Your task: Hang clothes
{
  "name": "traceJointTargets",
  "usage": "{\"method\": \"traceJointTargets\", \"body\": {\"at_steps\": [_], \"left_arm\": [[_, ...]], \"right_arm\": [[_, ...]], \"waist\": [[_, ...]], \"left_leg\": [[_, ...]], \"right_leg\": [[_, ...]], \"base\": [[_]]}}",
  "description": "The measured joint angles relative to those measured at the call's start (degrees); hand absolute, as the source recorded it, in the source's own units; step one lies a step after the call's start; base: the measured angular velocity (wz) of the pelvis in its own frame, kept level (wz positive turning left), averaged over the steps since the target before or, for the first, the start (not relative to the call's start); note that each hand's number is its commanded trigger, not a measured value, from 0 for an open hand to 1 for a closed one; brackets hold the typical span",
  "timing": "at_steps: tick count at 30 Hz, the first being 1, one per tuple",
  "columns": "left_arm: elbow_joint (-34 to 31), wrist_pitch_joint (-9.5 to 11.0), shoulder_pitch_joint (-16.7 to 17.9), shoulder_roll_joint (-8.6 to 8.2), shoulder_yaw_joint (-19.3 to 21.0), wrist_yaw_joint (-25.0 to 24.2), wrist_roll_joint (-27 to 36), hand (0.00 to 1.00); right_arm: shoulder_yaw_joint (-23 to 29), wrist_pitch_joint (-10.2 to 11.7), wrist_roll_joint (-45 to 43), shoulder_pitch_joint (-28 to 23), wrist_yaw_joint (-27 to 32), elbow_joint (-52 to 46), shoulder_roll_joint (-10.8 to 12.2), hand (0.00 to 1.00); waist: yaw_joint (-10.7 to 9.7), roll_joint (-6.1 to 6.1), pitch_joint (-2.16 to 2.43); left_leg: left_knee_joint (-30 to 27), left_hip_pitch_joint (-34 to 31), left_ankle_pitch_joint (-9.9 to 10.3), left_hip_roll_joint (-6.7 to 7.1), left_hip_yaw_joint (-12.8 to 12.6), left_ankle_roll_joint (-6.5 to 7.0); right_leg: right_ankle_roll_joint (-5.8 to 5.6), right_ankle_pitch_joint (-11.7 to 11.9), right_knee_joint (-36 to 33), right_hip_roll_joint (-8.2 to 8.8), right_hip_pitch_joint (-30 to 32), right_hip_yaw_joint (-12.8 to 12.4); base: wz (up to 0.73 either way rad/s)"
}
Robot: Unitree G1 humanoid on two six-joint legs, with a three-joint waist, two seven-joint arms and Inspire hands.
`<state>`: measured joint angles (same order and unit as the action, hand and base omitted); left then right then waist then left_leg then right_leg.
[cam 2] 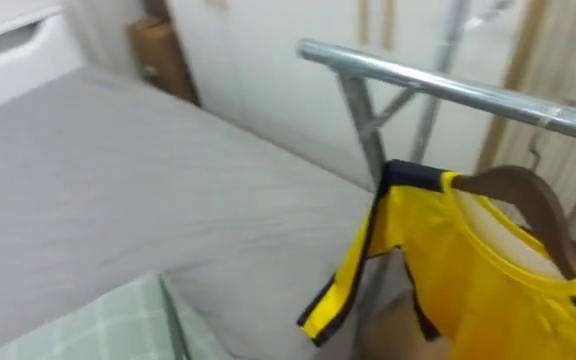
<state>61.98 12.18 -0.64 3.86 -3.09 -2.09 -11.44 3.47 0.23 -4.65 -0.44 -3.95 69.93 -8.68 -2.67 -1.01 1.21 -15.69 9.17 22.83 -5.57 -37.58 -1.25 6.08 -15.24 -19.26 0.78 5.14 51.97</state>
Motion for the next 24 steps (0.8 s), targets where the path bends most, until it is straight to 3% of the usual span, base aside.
{"method": "traceJointTargets", "body": {"at_steps": [1, 2, 3, 4, 5, 6, 7, 9, 11, 12, 13, 15, 18, 19, 20, 22, 24], "left_arm": [[0.6, -0.1, 0.5, -0.17, -0.1, 0.0, 0.8, 0.0], [1.3, -0.2, 1.0, -0.2, 0.0, -0.2, 1.0, 0.0], [1.8, -0.4, 1.0, -0.2, 0.1, -0.2, 1.2, 0.0], [2.3, -0.6, 1.2, -0.16, 0.1, -0.2, 1.6, 0.0], [2.4, -1.1, 2.1, -0.08, 0.0, -0.2, 2.4, 0.0], [2.4, -1.6, 2.7, 0.02, 0.1, -0.2, 3.2, 0.0], [2.3, -3.0, 4.0, 0.24, 0.7, -0.1, 4.8, 0.0], [3.0, -5.3, 6.2, 0.75, 3.4, -0.1, 5.0, 0.0], [5.0, -8.1, 7.2, 2.03, 6.0, 0.2, 5.0, 0.0], [5.3, -9.3, 7.1, 1.83, 7.6, 0.3, 5.2, 0.0], [5.3, -9.5, 6.7, 1.88, 7.5, 0.4, 4.9, 0.0], [5.4, -10.0, 6.6, 2.4, 7.5, 0.4, 4.6, 0.0], [5.4, -11.3, 6.9, 4.67, 7.6, 0.8, 4.5, 0.0], [5.3, -11.8, 6.7, 5.62, 7.5, 1.3, 4.5, 0.0], [5.4, -12.3, 6.9, 6.27, 7.4, 2.3, 4.6, 0.0], [5.4, -13.1, 7.2, 6.55, 7.4, 3.9, 4.7, 0.0], [5.4, -13.6, 7.5, 6.61, 7.4, 5.2, 4.8, 0.0]], "right_arm": [[-0.2, 0.0, 0.7, 0.1, 0.0, 0.0, 0.1, 0.0], [-0.1, -0.4, 2.1, -0.6, 0.1, -0.4, 0.0, 0.0], [-0.1, -0.6, 2.8, -1.5, 0.2, -0.6, 0.0, 0.0], [0.3, -1.4, 5.0, -2.9, 0.5, -0.9, -0.8, 0.0], [0.3, -2.4, 6.3, -3.1, 1.0, -0.9, -2.5, 0.0], [0.3, -2.8, 6.6, -3.0, 1.3, -0.9, -2.8, 0.0], [0.6, -2.7, 6.6, -2.9, 1.8, -0.1, -3.1, 0.0], [0.8, -1.4, 5.9, -1.8, 3.0, 1.7, -3.2, 0.0], [0.6, -0.4, 5.6, -2.0, 3.3, 1.6, -1.8, 0.0], [0.7, -0.5, 5.9, -2.6, 3.1, 1.3, -1.4, 0.0], [1.8, -0.5, 6.8, -4.1, 3.2, 1.1, -1.1, 0.0], [3.1, -0.9, 7.1, -5.0, 3.6, 1.1, -0.9, 0.0], [3.4, -1.0, 7.0, -5.3, 4.4, 1.4, -0.5, 0.0], [3.4, -1.4, 7.0, -5.3, 4.6, 1.4, -0.3, 0.0], [3.4, -1.7, 7.0, -5.4, 4.8, 1.4, -0.4, 0.0], [3.4, -1.7, 7.0, -5.7, 5.4, 1.3, -0.3, 0.0], [3.0, -1.7, 7.0, -5.9, 6.0, 1.2, -0.1, 0.0]], "waist": [[1.1, -0.28, -0.18], [1.3, -0.17, -0.21], [1.3, -0.22, -0.23], [1.5, -0.57, -0.31], [1.6, -0.76, -0.32], [2.0, -1.13, -0.52], [2.8, -1.79, -0.19], [4.2, -0.58, -0.42], [3.9, -0.22, -0.48], [2.7, 0.13, -0.55], [1.2, 0.29, -0.63], [1.0, 0.32, -0.75], [0.4, -0.04, -0.75], [0.0, -0.57, -0.99], [0.0, -0.81, -1.03], [-0.2, -0.85, -1.03], [0.0, -0.77, -1.02]], "left_leg": [[0.5, 0.0, 0.1, -0.27, 1.0, -0.28], [0.5, 0.3, -0.6, -1.49, 1.4, -0.69], [0.5, 0.6, -1.4, -2.26, 1.2, -1.22], [0.6, 1.2, -2.5, -3.31, -0.6, -2.11], [0.3, 1.9, -3.3, -3.94, -2.3, -3.06], [-0.3, 1.9, -3.4, -4.08, -2.6, -3.26], [-1.2, 1.5, -3.3, -3.53, -2.2, -3.27], [-0.3, 0.6, -3.3, -3.29, 1.6, -3.02], [1.4, 0.1, -3.9, -2.85, 5.8, -2.54], [2.1, -0.2, -4.4, -2.77, 8.4, -2.14], [2.6, -0.5, -5.2, -2.33, 11.1, -1.79], [3.0, -0.5, -6.0, -1.51, 13.0, -0.97], [2.9, -1.5, -6.4, -0.59, 16.3, -0.29], [3.0, -1.9, -6.6, -0.11, 17.9, 0.13], [3.2, -2.2, -6.7, 0.29, 19.2, 0.33], [3.2, -2.6, -6.8, 0.73, 20.8, 0.62], [3.5, -2.5, -7.0, 1.34, 21.9, 0.91]], "right_leg": [[0.14, 1.0, -0.5, 0.16, 0.0, -0.4], [1.04, 1.6, -1.8, 0.33, 0.2, -2.4], [1.48, 1.3, -2.9, 1.35, 0.6, -2.8], [1.74, -0.3, -6.5, 5.78, 1.1, -4.0], [1.21, -1.3, -9.8, 11.02, 2.7, -8.0], [0.08, -0.8, -11.4, 12.36, 3.6, -9.6], [-1.06, -0.6, -11.0, 11.85, 3.3, -10.7], [-0.98, 0.8, -7.7, 9.72, 1.5, -9.8], [-1.74, 2.0, -4.9, 8.3, -0.1, -9.1], [-2.94, 2.9, -3.5, 7.79, -1.3, -9.6], [-3.46, 3.6, -2.7, 7.21, -2.2, -13.6], [-4.33, 4.5, -1.5, 6.18, -2.7, -19.8], [-6.17, 6.3, 1.0, 6.02, -3.7, -24.1], [-7.06, 6.9, 2.2, 5.77, -4.3, -25.8], [-7.81, 7.3, 3.6, 5.09, -4.6, -28.8], [-8.95, 8.0, 5.6, 4.7, -5.6, -32.9], [-9.23, 8.1, 7.1, 4.62, -6.4, -35.0]], "base": [[0.45], [0.52], [1.07], [1.37], [1.29], [0.79], [0.23], [0.06], [0.35], [1.08], [1.21], [0.7], [0.57], [0.66], [0.59], [0.43], [0.33]]}}
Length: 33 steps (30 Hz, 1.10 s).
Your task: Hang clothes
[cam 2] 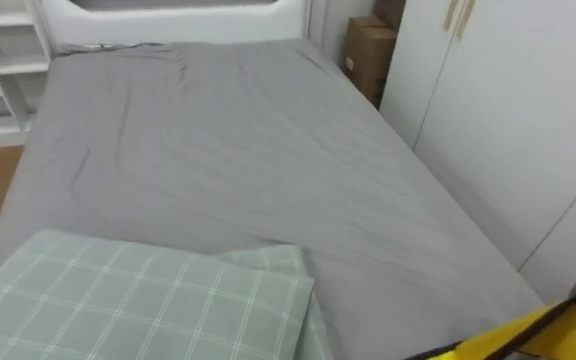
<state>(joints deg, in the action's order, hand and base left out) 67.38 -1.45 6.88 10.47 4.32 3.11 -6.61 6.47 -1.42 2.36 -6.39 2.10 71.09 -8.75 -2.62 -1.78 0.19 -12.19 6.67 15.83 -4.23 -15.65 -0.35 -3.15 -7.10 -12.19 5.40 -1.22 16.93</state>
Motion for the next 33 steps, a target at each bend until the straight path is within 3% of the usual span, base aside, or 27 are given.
{"method": "traceJointTargets", "body": {"at_steps": [3, 12, 20, 25, 28, 33], "left_arm": [[0.0, -0.9, 1.0, 0.0, 0.0, 1.6, 0.2, 0.0], [0.0, -1.1, 4.0, -0.5, -0.7, 3.3, -0.8, 0.0], [-1.5, -1.6, 3.6, -0.64, -1.0, 4.2, -3.5, 0.0], [-3.2, -3.2, 3.3, -0.64, -1.0, 4.2, -6.5, 0.0], [-3.0, -3.4, 2.2, -0.79, -1.0, 4.0, -6.6, 0.0], [-2.9, -3.4, 1.6, -0.93, -1.1, 2.9, -6.5, 0.0]], "right_arm": [[-0.9, 0.1, -0.6, 0.9, 0.3, -0.3, 0.2, 0.0], [-3.2, 0.2, -5.0, 2.6, 0.3, -1.3, 0.2, 0.0], [-5.3, 0.6, -2.7, 2.3, -1.1, -1.2, -0.2, 0.0], [-5.0, 0.6, -2.3, 0.6, -1.7, -1.1, -0.5, 0.0], [-4.0, 0.7, -2.3, 0.5, -1.9, 0.2, -0.5, 0.0], [-2.4, 0.6, -1.2, 0.7, -2.3, 2.1, -0.1, 0.0]], "waist": [[0.5, 0.49, -0.22], [1.4, 0.57, -0.97], [1.3, 0.47, -0.88], [0.8, 0.75, -0.12], [0.6, 0.85, -0.25], [-0.5, 0.95, -0.41]], "left_leg": [[0.1, 0.0, 0.0, 0.35, 0.6, 0.01], [0.6, -0.2, -0.2, -0.15, 1.7, -0.03], [0.8, -1.4, -0.2, -0.25, 3.5, -0.08], [0.3, -1.9, -0.4, -0.17, 3.8, -0.18], [0.7, -1.3, -0.6, 0.02, 3.7, -0.19], [1.0, -0.2, -0.6, 0.08, 3.7, -0.19]], "right_leg": [[-0.61, 0.4, 1.6, -0.4, -0.9, -1.0], [-0.6, 0.4, 1.6, -1.12, -1.0, -1.2], [-0.58, 0.4, 1.9, -1.44, -0.9, -1.4], [-0.58, 0.4, 2.6, -1.52, -1.0, -2.1], [-0.63, 0.3, 2.8, -1.59, -1.3, -5.1], [-0.8, 0.2, 3.9, -1.73, -2.9, -5.7]], "base": [[0.12], [0.04], [0.11], [0.04], [0.0], [0.0]]}}
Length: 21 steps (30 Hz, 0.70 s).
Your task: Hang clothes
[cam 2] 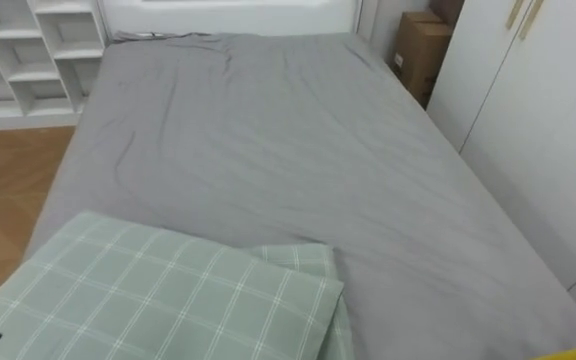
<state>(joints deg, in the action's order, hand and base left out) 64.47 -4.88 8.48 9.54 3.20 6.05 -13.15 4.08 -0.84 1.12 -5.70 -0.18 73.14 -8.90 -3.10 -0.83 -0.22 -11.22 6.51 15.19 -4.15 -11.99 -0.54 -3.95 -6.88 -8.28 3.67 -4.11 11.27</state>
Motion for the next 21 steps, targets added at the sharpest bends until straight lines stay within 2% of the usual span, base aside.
{"method": "traceJointTargets", "body": {"at_steps": [5, 9, 13, 21], "left_arm": [[0.0, -0.1, 0.0, -0.33, -0.1, -0.1, -0.1, 0.0], [-0.1, -0.1, 0.0, -0.37, -0.1, -0.1, -1.0, 0.0], [-0.2, -0.1, -0.1, -0.54, -0.1, 0.1, -1.2, 0.0], [-0.3, 0.3, -0.4, -1.03, -0.1, 0.1, -2.7, 0.0]], "right_arm": [[0.0, -0.6, 2.4, 0.0, -0.5, 0.5, 0.1, 0.0], [-0.5, -0.6, 2.9, 0.0, -0.6, 0.1, 0.1, 0.0], [-0.7, -0.5, 3.2, 0.1, -0.8, -0.1, 0.1, 0.0], [-0.6, 0.1, 3.3, 0.3, -1.2, -0.2, -0.1, 0.0]], "waist": [[-0.6, 0.11, -0.03], [-0.3, 0.21, -0.04], [-0.3, 0.34, 0.0], [0.0, 0.63, -0.01]], "left_leg": [[0.7, 0.0, 0.0, -0.05, 0.4, -0.05], [0.8, -0.1, 0.0, -0.05, 0.9, -0.07], [0.7, -0.6, 0.0, -0.06, 1.5, -0.09], [0.4, -1.0, -0.1, 0.01, 2.5, -0.24]], "right_leg": [[0.01, 0.0, -0.1, -0.14, 0.0, 0.1], [0.03, 0.0, -0.1, -0.16, 0.0, 0.6], [0.03, 0.0, -0.1, -0.15, 0.1, 1.4], [0.01, 0.0, 0.6, -0.15, 0.0, 1.5]], "base": [[0.02], [0.04], [0.09], [0.04]]}}
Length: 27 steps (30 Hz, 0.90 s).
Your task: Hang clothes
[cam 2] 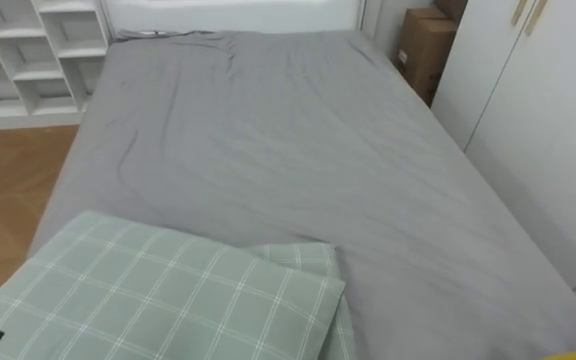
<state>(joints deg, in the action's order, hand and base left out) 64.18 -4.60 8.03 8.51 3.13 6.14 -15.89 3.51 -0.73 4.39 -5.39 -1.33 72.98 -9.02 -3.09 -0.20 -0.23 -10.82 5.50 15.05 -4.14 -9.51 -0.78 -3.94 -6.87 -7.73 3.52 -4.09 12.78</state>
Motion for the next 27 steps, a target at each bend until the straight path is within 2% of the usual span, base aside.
{"method": "traceJointTargets", "body": {"at_steps": [14, 27], "left_arm": [[0.0, 0.0, -0.6, -0.08, -0.1, -0.2, 0.0, 0.0], [0.0, -0.1, -0.8, -0.08, -0.1, -0.7, 0.0, 0.0]], "right_arm": [[0.0, 0.1, 0.3, -0.3, 0.0, 0.0, 0.0, 0.0], [0.0, 0.0, 0.7, -0.3, -0.1, 0.0, 0.0, 0.0]], "waist": [[0.0, -0.16, -0.29], [0.0, -0.14, -0.2]], "left_leg": [[0.4, 0.1, 0.0, -0.02, 0.3, -0.06], [0.0, 0.1, 0.0, -0.02, 0.3, -0.07]], "right_leg": [[-0.2, -0.2, 0.1, 0.0, -0.5, 0.0], [-0.2, -0.1, 0.1, -0.02, -0.5, 0.1]], "base": [[0.02], [0.0]]}}
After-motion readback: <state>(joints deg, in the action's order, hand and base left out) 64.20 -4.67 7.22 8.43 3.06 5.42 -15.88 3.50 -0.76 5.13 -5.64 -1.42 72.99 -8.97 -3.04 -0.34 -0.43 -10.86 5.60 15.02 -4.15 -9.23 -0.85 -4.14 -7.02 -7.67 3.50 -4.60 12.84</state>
